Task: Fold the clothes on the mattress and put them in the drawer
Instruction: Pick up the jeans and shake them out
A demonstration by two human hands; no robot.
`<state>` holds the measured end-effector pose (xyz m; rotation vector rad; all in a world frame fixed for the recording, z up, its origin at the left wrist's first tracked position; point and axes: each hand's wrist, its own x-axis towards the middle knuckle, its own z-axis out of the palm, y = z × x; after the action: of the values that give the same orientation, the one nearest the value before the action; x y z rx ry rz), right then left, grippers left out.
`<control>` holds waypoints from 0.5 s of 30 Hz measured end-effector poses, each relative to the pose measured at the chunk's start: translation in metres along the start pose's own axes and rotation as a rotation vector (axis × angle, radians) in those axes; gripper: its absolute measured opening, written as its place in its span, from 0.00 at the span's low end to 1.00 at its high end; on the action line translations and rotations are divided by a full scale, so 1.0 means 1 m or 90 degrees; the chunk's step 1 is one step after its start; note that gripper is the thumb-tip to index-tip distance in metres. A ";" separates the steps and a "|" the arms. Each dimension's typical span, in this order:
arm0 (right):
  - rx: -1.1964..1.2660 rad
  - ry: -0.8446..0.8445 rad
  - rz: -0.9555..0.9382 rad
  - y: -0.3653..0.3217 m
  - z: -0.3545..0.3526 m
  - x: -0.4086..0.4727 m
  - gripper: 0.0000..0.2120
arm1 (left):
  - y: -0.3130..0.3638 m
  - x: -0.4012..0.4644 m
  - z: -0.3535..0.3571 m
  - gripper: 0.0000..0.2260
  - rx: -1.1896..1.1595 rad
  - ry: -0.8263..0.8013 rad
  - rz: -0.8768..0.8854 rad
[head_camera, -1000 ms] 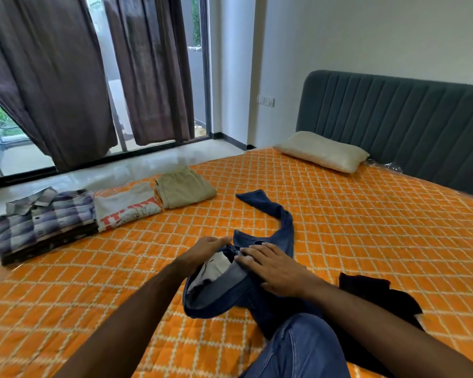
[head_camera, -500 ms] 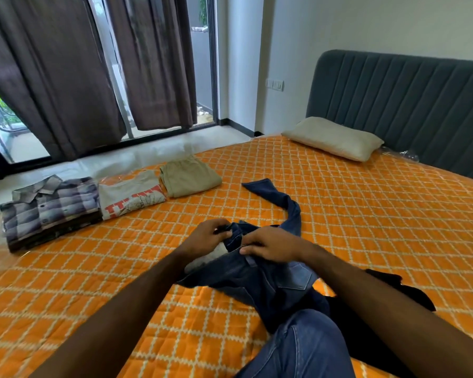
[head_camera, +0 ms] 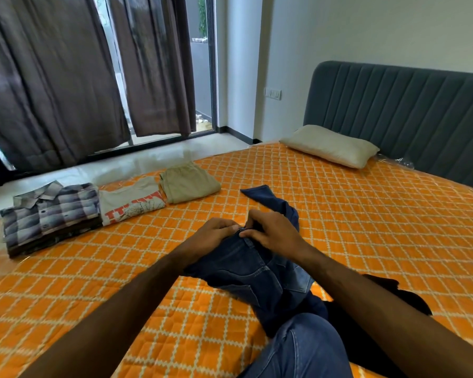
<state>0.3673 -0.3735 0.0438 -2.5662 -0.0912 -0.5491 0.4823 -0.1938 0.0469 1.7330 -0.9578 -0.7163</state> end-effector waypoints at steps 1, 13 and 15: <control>0.008 0.006 -0.001 -0.001 0.001 -0.001 0.13 | 0.000 -0.001 0.000 0.14 -0.007 0.001 -0.006; 0.080 -0.065 0.012 -0.006 -0.011 0.004 0.20 | 0.003 -0.002 -0.004 0.10 0.248 0.040 0.131; 0.076 -0.143 0.027 -0.007 -0.029 0.014 0.20 | 0.013 0.001 -0.013 0.09 0.293 0.060 0.175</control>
<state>0.3689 -0.3823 0.0752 -2.4964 -0.1420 -0.2310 0.4898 -0.1914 0.0632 1.9504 -1.3374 -0.2421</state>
